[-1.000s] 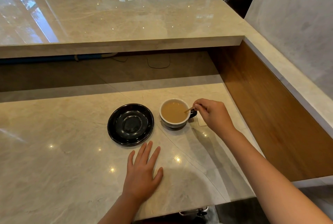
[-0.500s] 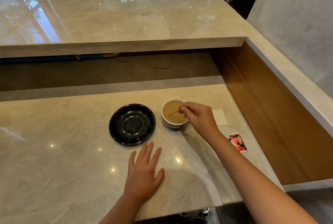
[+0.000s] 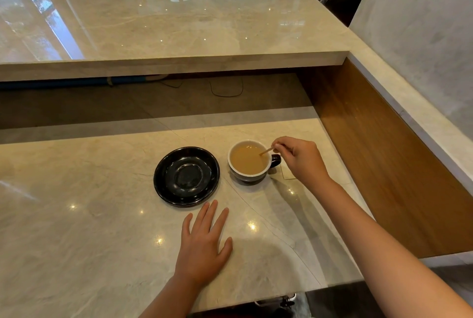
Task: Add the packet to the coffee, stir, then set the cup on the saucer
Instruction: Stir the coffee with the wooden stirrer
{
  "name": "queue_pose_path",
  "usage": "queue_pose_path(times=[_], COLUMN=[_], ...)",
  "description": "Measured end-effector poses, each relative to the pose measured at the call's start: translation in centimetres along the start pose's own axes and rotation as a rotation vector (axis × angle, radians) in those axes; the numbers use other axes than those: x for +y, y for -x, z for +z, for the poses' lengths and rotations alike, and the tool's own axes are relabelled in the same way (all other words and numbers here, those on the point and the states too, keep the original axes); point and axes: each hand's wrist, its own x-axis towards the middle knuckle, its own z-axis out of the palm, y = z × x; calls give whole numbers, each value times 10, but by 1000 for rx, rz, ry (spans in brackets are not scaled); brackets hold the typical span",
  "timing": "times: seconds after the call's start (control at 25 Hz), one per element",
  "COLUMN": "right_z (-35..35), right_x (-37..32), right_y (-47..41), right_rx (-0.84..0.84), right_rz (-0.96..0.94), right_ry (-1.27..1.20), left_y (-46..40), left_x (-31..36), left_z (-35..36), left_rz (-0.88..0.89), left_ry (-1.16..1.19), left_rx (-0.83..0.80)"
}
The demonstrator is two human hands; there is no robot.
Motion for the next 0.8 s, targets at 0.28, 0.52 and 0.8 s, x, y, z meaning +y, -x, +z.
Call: queue_pose_path(times=[0.28, 0.52, 0.8], right_z=[-1, 22, 27], right_x=[-1, -21, -12], right_y=[21, 24, -4], right_rx=[-85, -86, 67], right_rz=[-54, -22, 40], right_ry=[31, -167, -174], left_y=[0, 1, 0], left_x=[1, 1, 2], left_z=[-2, -2, -3], left_rz=[0, -4, -9], left_ry=[12, 13, -3], left_rx=[9, 11, 6])
